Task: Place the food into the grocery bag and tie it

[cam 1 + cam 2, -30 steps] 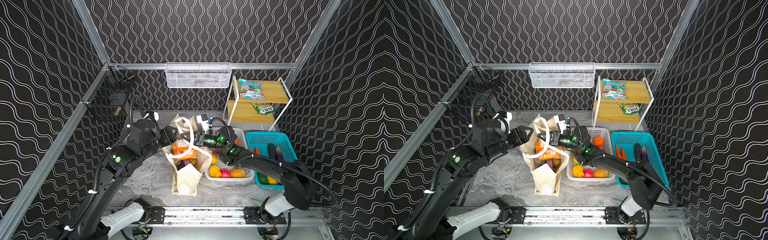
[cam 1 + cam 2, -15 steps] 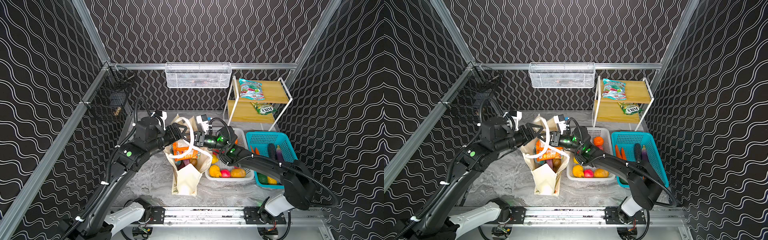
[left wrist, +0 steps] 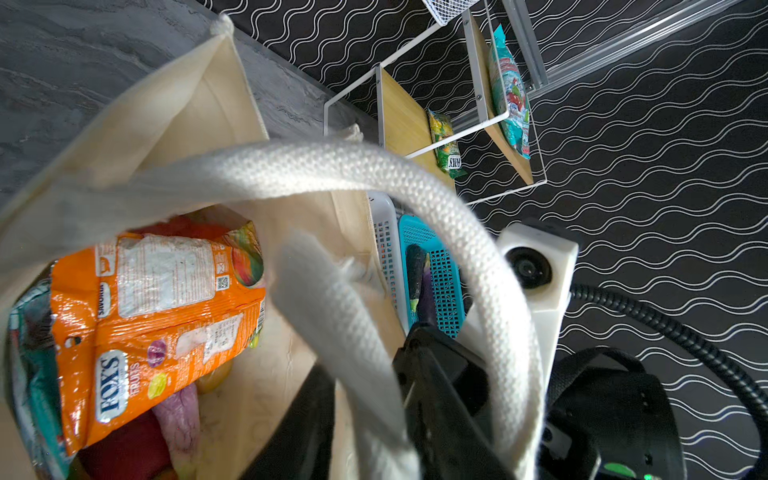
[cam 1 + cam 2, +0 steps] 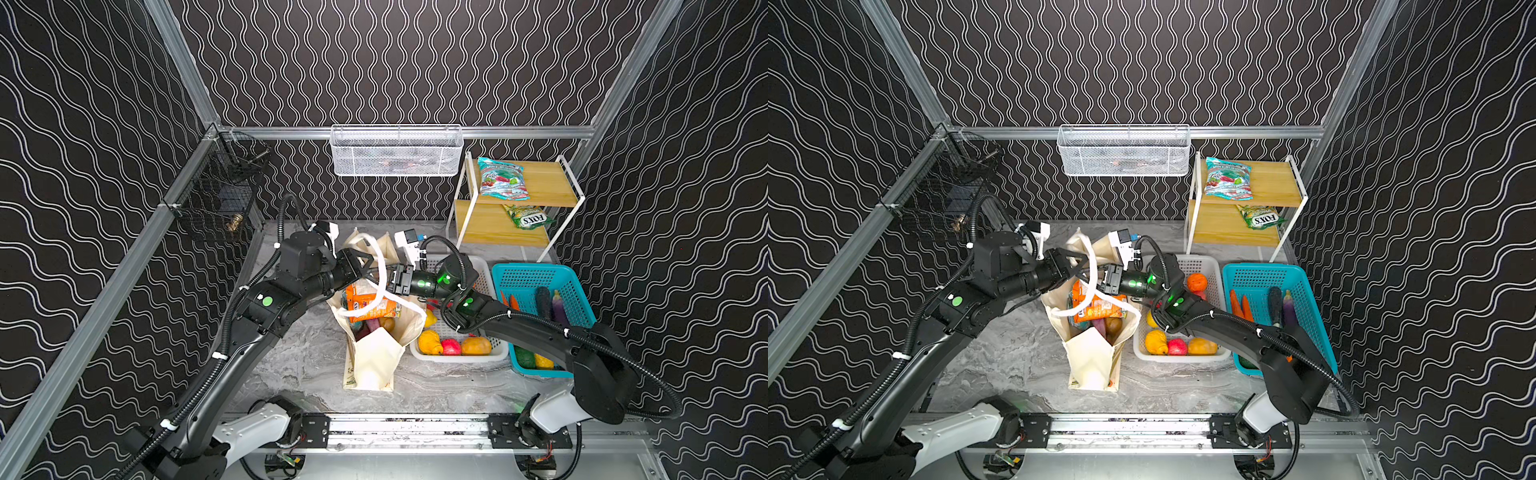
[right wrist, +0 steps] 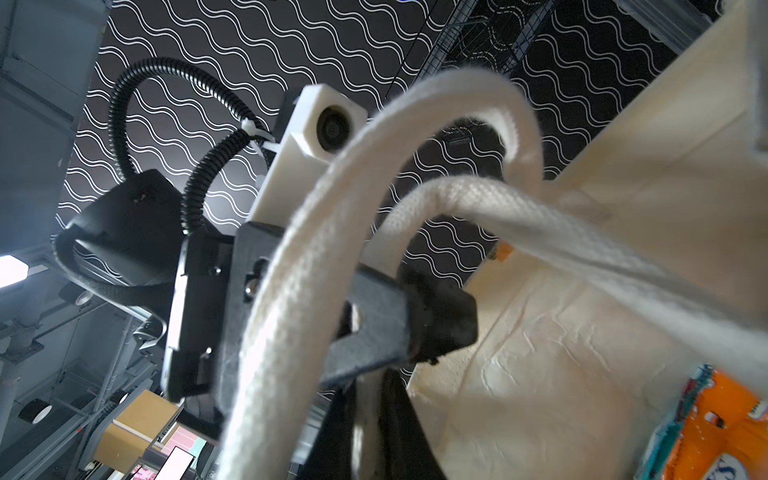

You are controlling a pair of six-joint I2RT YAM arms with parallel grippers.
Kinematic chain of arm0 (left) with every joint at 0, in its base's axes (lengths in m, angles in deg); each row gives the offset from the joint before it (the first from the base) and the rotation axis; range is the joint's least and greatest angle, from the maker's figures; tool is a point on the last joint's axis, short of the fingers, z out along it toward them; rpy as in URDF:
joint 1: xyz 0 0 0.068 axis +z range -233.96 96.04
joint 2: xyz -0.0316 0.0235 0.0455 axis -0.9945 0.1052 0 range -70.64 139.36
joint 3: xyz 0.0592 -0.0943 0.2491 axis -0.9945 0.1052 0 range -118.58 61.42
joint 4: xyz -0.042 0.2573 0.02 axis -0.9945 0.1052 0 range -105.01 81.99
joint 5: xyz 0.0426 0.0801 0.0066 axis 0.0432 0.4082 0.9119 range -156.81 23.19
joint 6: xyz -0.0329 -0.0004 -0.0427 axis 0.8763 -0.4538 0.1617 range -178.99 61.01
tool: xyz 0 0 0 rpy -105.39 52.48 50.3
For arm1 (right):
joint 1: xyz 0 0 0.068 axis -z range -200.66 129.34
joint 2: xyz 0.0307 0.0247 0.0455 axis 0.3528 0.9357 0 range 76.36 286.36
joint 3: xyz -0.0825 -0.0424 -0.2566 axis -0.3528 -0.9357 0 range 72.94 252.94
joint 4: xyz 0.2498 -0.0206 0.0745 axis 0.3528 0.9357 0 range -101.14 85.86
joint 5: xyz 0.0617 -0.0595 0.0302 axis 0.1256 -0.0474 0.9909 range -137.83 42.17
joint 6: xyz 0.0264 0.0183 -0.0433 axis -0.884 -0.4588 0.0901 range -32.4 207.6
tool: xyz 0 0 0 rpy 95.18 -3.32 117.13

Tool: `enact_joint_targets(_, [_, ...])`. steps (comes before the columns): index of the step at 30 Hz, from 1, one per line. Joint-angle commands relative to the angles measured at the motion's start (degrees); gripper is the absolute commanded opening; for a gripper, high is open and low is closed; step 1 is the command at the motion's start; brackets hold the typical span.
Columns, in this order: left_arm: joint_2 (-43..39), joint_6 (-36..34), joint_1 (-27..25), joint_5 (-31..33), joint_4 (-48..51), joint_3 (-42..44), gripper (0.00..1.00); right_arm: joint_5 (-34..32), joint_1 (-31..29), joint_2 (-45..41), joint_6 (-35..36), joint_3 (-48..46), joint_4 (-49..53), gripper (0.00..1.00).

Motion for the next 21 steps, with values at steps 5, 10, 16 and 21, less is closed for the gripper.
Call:
enact_joint_targets(5, [0.0, -0.4, 0.1, 1.7, -0.6, -0.9, 0.12, 0.8, 0.1, -1.8, 1.5, -0.4, -0.2, 0.3])
enact_joint_targets(10, [0.2, -3.4, 0.1, 4.5, 4.4, -4.5, 0.0, -0.3, 1.4, -4.1, 4.7, -0.6, 5.0, 0.43])
enact_joint_targets(16, [1.1, -7.3, 0.1, 7.3, 11.0, -9.4, 0.0, -2.3, 4.2, -6.9, 10.7, 0.3, 14.6, 0.43])
enact_joint_targets(21, [3.1, -11.0, 0.1, 8.8, 16.5, -14.3, 0.0, -4.4, 5.4, -6.8, 16.3, 3.9, 22.9, 0.38])
